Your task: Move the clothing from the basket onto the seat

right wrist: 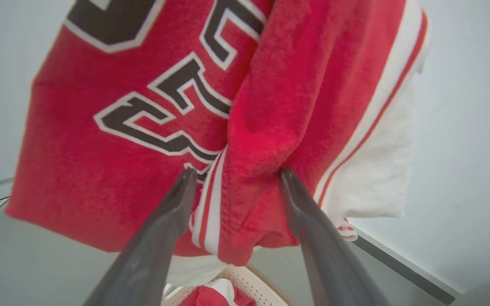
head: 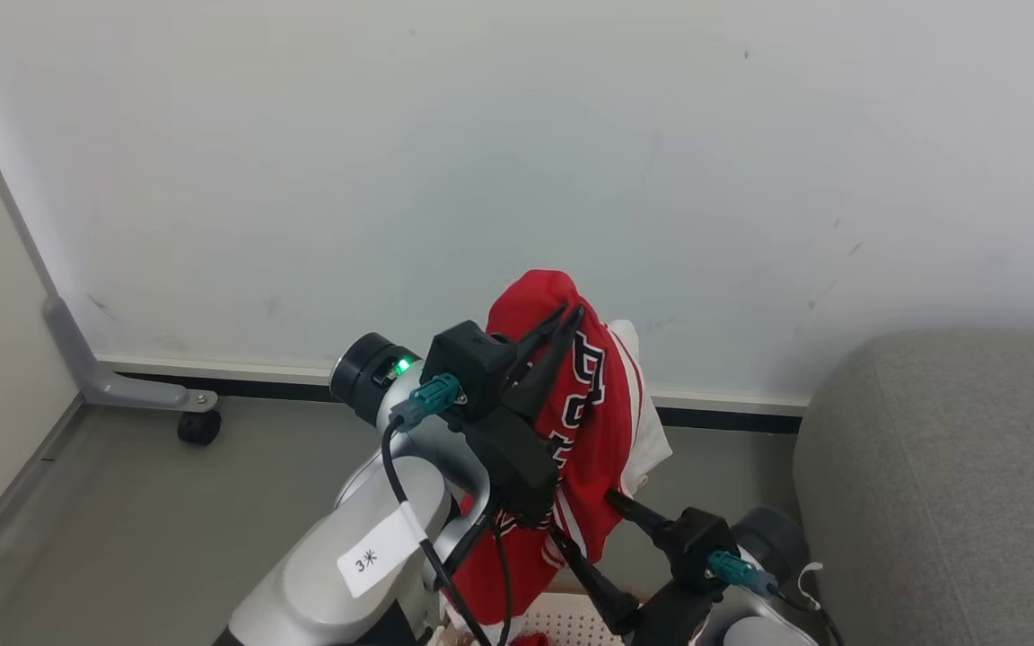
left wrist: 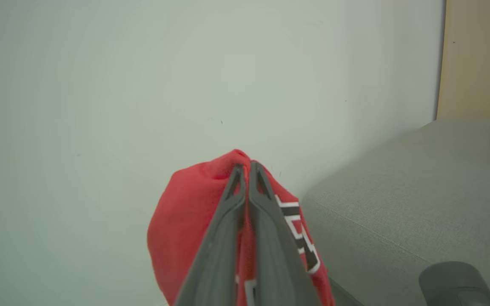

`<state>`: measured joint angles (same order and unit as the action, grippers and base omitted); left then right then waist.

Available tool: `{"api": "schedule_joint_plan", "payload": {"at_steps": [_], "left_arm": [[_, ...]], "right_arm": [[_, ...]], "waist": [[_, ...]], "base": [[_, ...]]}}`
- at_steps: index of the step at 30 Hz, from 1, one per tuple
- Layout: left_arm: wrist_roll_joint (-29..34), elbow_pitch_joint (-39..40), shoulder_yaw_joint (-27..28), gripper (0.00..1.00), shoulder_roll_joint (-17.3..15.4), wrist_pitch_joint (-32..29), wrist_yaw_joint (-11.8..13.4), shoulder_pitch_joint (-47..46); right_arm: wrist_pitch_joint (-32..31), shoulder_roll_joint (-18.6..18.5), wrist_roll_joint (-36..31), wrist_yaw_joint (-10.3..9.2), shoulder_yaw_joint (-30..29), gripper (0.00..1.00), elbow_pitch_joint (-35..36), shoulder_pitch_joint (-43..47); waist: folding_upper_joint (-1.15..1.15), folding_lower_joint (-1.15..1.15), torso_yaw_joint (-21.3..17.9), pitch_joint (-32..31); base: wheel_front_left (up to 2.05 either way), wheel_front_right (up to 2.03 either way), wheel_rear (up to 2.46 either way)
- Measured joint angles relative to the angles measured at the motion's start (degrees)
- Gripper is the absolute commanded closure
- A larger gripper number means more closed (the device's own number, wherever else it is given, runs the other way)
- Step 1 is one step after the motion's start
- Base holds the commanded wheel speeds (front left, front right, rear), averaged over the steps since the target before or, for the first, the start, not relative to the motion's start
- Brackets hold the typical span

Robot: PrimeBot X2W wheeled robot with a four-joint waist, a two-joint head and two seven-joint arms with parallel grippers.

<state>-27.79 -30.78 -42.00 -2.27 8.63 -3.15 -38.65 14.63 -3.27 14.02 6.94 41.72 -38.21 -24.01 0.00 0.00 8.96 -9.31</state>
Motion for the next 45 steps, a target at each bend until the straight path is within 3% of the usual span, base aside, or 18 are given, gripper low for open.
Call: {"api": "schedule_joint_plan", "payload": {"at_steps": [8,9,11,12,13,24,25,26,28,29,30,31,45], "left_arm": [[-1.5,2.5,-2.6,1.0,0.0,-0.6,1.2,-1.0],[-1.6,2.5,-2.5,1.0,0.0,-0.7,1.3,-1.0],[-1.9,2.5,-2.5,1.0,-0.1,-1.0,1.7,-1.0],[-2.0,2.5,-2.5,1.0,-0.1,-1.1,1.7,-1.0],[-2.0,2.6,-2.4,1.0,-0.1,-1.1,2.2,-1.0],[-4.0,2.0,1.4,1.0,-0.8,-1.1,4.2,1.1],[-4.2,2.0,1.7,0.8,-1.1,-0.9,4.2,1.7],[-4.4,2.0,2.1,0.66,-1.3,-0.8,4.4,2.2],[-4.5,2.0,2.6,0.52,-1.8,-0.4,4.8,3.0],[-4.7,2.0,2.7,0.35,-1.8,-0.1,5.0,3.4],[-4.8,2.0,2.9,0.06,-1.9,0.3,5.2,4.0],[-4.9,2.0,3.0,0.0,-2.0,0.6,5.2,4.5],[-5.4,4.8,3.2,0.0,-3.2,3.7,5.6,13.3]], "right_arm": [[-0.9,-0.1,4.5,-2.12,2.8,0.0,-2.0,-4.6],[-0.9,-0.1,5.0,-2.4,3.4,0.13,-2.0,-5.1],[-0.9,0.0,5.8,-2.52,4.4,0.62,-2.3,-5.7],[-0.9,0.1,6.4,-2.88,4.6,0.77,-2.6,-5.9],[-0.9,0.0,7.0,-2.99,4.7,1.0,-2.9,-6.1],[-0.7,0.0,9.7,-3.77,2.9,1.0,-6.7,-8.7],[-0.6,0.0,9.7,-3.81,2.3,1.0,-7.1,-8.8],[-0.4,0.0,9.7,-3.81,1.6,1.0,-7.5,-9.0],[-0.4,-0.1,9.7,-3.83,0.6,1.0,-7.7,-9.6],[-0.4,-0.2,9.7,-3.83,0.1,1.0,-7.6,-9.8],[-0.4,-0.4,9.7,-3.85,-0.3,1.0,-7.4,-10.0],[-0.4,-0.7,9.7,-3.9,-0.7,1.0,-7.2,-10.3],[-0.3,-9.1,10.1,-6.09,-6.6,1.0,3.7,-11.3]], "waist": [[0.0,0.0,1.9,0.4],[0.0,0.0,2.1,0.4],[0.0,0.0,2.4,0.6],[0.0,0.0,2.5,0.7],[0.0,0.0,2.5,0.7],[0.0,0.01,0.4,1.3],[0.0,0.0,0.1,1.4],[0.0,0.0,-0.2,1.4],[0.0,0.0,-0.9,1.4],[0.0,0.0,-1.3,1.4],[0.0,0.0,-1.6,1.4],[0.0,0.0,-2.0,1.4],[0.0,0.0,-8.9,0.8]], "base": [[0.0,0.0,0.0],[0.0,0.0,0.0],[0.0,0.0,0.0],[0.0,0.0,0.0],[0.0,0.0,0.0],[0.0,0.0,0.0],[0.0,0.0,0.0],[0.0,0.0,0.0],[0.0,0.0,0.0],[0.0,0.0,0.0],[0.0,0.0,0.0],[0.0,0.0,0.0],[0.0,0.0,0.0]]}}
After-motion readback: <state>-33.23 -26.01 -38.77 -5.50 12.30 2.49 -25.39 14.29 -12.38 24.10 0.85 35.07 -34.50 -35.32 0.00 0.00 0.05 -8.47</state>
